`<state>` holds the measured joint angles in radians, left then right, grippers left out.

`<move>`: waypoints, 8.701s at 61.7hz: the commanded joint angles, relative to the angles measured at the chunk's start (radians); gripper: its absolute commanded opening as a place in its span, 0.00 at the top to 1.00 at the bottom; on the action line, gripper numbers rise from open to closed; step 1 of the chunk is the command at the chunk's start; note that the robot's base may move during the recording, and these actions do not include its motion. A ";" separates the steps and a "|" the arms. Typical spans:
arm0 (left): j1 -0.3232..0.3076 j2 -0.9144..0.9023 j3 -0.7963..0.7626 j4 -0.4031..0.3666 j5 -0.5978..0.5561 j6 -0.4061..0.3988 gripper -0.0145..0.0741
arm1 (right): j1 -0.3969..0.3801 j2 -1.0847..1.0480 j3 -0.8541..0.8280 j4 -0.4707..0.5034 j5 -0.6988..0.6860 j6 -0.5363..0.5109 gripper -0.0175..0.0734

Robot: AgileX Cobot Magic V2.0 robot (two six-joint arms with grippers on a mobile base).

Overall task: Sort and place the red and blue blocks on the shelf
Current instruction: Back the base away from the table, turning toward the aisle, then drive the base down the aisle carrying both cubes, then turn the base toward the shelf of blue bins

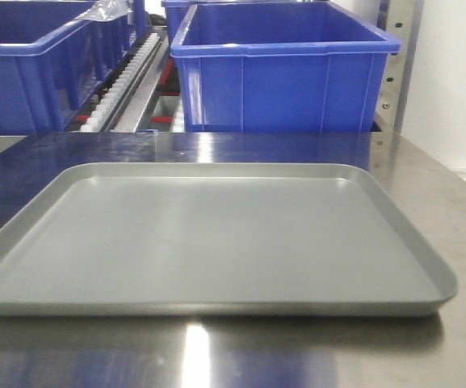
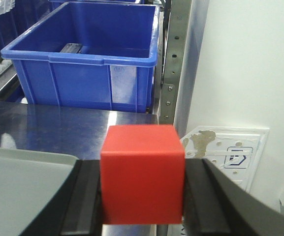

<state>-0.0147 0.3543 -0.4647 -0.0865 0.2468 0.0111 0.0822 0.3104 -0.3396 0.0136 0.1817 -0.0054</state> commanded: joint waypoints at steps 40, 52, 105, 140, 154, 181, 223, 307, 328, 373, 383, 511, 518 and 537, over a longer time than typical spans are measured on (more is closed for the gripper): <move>0.001 0.019 -0.031 -0.003 -0.097 -0.011 0.70 | -0.006 0.003 -0.028 -0.006 -0.087 -0.006 0.67; 0.001 0.019 -0.031 -0.003 -0.097 -0.011 0.70 | -0.006 0.003 -0.028 -0.006 -0.087 -0.006 0.67; 0.001 0.019 -0.031 -0.003 -0.097 -0.011 0.70 | -0.006 0.003 -0.028 -0.006 -0.087 -0.006 0.67; 0.001 0.019 -0.031 -0.003 -0.097 -0.011 0.70 | -0.006 0.003 -0.028 -0.006 -0.087 -0.006 0.67; 0.001 0.019 -0.031 -0.003 -0.097 -0.011 0.70 | -0.006 0.003 -0.028 -0.006 -0.087 -0.006 0.67; 0.001 0.019 -0.031 -0.003 -0.097 -0.011 0.70 | -0.006 0.003 -0.028 -0.006 -0.087 -0.006 0.67; 0.001 0.019 -0.031 -0.003 -0.097 -0.011 0.70 | -0.006 0.003 -0.028 -0.006 -0.087 -0.006 0.67; 0.001 0.019 -0.031 -0.003 -0.097 -0.011 0.70 | -0.006 0.003 -0.028 -0.006 -0.087 -0.006 0.67; 0.001 0.019 -0.031 -0.003 -0.097 -0.011 0.70 | -0.006 0.003 -0.028 -0.006 -0.087 -0.006 0.67; 0.001 0.019 -0.031 -0.003 -0.097 -0.011 0.70 | -0.006 0.003 -0.028 -0.006 -0.087 -0.006 0.67; 0.001 0.019 -0.031 -0.003 -0.097 -0.011 0.70 | -0.006 0.003 -0.028 -0.006 -0.087 -0.006 0.67; 0.001 0.019 -0.031 -0.003 -0.095 -0.011 0.70 | -0.006 0.003 -0.028 -0.006 -0.087 -0.006 0.68; 0.001 0.019 -0.031 -0.003 -0.095 -0.011 0.70 | -0.006 0.003 -0.028 -0.006 -0.087 -0.006 0.68; 0.001 0.019 -0.031 -0.003 -0.095 -0.011 0.70 | -0.006 0.003 -0.028 -0.006 -0.087 -0.006 0.68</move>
<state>-0.0147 0.3606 -0.4647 -0.0865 0.2411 0.0096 0.0822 0.3043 -0.3396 0.0136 0.1817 -0.0054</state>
